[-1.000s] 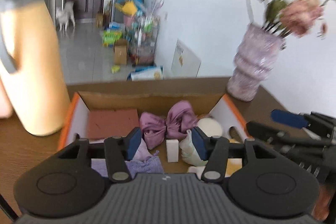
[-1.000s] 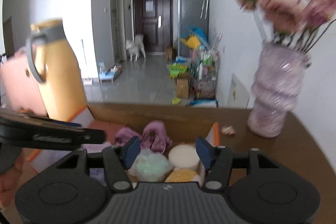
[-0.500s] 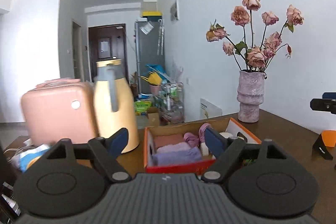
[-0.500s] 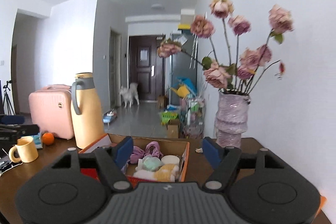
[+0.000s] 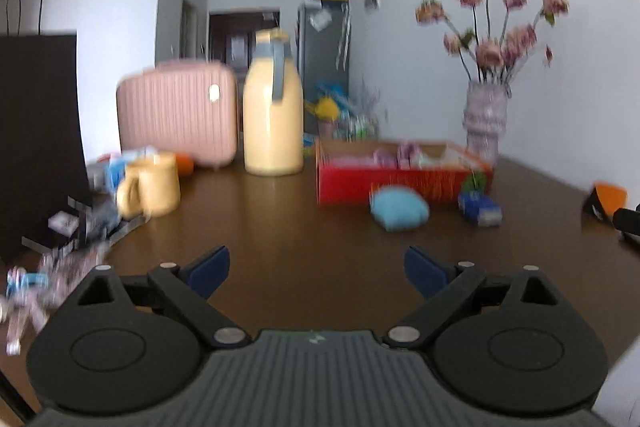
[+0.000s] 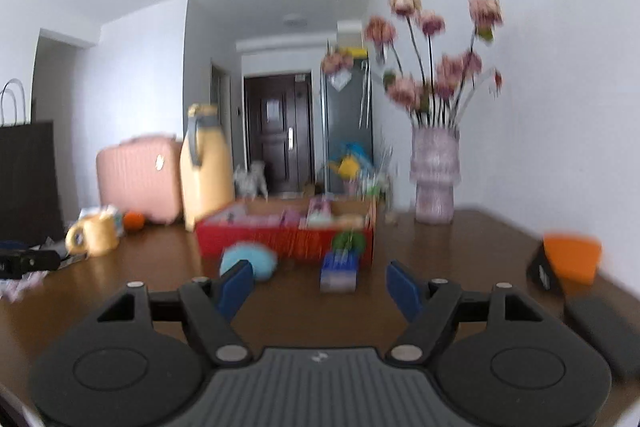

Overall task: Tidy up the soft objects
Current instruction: 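Move both open tools back toward the blue plush, then grasp the light-blue fuzzy plush with the left tool while the right tool grips it too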

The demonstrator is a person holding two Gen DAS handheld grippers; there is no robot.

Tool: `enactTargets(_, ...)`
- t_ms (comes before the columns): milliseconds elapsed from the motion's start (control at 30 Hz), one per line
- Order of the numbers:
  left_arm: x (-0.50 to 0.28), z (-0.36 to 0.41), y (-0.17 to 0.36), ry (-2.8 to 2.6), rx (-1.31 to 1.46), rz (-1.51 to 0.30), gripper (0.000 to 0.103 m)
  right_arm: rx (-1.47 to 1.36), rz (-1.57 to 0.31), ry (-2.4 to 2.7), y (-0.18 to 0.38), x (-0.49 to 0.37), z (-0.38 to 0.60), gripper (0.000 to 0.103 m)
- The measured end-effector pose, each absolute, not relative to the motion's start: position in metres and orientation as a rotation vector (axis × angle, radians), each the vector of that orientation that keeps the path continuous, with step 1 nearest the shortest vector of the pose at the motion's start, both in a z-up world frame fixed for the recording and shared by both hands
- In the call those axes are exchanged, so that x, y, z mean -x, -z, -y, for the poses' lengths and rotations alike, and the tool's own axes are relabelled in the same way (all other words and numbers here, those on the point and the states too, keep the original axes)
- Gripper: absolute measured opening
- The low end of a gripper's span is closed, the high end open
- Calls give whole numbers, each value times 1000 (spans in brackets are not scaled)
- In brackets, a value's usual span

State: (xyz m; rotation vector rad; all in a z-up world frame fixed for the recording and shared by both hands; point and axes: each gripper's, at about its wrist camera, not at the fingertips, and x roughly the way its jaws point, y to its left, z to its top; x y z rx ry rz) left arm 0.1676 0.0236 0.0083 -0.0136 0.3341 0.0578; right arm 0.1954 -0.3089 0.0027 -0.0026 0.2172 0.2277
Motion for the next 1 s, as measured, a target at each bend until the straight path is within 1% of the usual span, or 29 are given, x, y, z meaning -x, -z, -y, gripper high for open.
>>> enactTargets(67,-164,-27,-1,-43,6,-384,96,-3,-264,-241,8,-189,310,78)
enactTargets(100,-164,-28,2,-51,8,-393,96,-3,-279,-250,11,-189,309,79)
enactTargets(333,-169,-20,1,-30,10,-394,96,-7,-276,-250,15,-185,302,79)
enactTargets(600,-197,-8,9,-8,15,-439,96,-26,-332,-232,22,-215,306,79)
enactTargets(800,-255,-4,13,79,105,-528,96,-14,-381,-227,20,-269,296,77)
enactTargets(900,-291,2,11,102,107,-536,95,-39,-410,-228,16,-304,292,77)
enactTargets(967,-317,6,9,116,94,-532,94,-63,-433,-246,13,-329,289,74)
enactTargets(1000,-330,7,8,128,94,-533,91,-74,-445,-263,11,-343,286,71)
